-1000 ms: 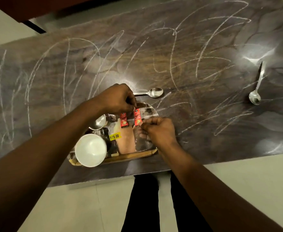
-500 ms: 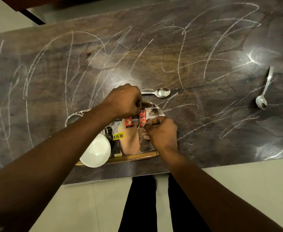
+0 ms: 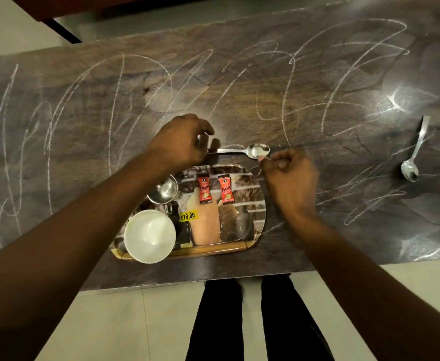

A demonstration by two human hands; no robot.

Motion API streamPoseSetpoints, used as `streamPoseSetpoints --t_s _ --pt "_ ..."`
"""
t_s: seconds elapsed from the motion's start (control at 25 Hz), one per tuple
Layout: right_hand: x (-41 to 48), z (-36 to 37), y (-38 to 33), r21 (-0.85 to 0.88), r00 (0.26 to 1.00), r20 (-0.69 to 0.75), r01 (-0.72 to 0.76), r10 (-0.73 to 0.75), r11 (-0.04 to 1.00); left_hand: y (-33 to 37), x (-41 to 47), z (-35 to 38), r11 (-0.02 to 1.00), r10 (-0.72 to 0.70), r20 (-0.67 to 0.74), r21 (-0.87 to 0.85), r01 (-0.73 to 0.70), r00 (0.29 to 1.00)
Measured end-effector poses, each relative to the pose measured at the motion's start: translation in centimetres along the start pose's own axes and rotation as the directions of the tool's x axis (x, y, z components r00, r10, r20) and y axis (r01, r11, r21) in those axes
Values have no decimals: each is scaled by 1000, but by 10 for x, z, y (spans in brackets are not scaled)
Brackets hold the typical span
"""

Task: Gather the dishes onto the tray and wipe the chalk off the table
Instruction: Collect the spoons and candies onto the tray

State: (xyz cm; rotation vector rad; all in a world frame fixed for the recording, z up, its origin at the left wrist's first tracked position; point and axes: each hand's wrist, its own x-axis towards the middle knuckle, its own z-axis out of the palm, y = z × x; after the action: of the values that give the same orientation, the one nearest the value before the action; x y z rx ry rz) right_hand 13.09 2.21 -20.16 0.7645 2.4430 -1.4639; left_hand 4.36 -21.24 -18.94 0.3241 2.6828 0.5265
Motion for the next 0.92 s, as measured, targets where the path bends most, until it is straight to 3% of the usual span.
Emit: streamPoseSetpoints --t_s 0.12,0.2,0.44,0.52,0.68,0.92 --pt "31 5 -2 -63 998 27 -47 49 997 -5 10 8 999 20 102 37 -24 995" --pt "47 13 1 -54 995 51 -87 89 995 -8 16 12 1000 3 92 18 -5 996" --pt "68 25 0 201 975 115 -209 188 957 -8 21 14 997 61 75 34 -64 995" --pt "69 16 -4 257 981 113 -181 156 949 -2 15 6 989 119 46 86 -123 992" --pt "43 -18 -10 237 984 178 -32 -11 971 20 -17 -14 948 257 -6 195 -251 966" --pt "-29 -43 19 177 945 300 -187 128 966 51 -91 8 949 251 141 158 -272 958"
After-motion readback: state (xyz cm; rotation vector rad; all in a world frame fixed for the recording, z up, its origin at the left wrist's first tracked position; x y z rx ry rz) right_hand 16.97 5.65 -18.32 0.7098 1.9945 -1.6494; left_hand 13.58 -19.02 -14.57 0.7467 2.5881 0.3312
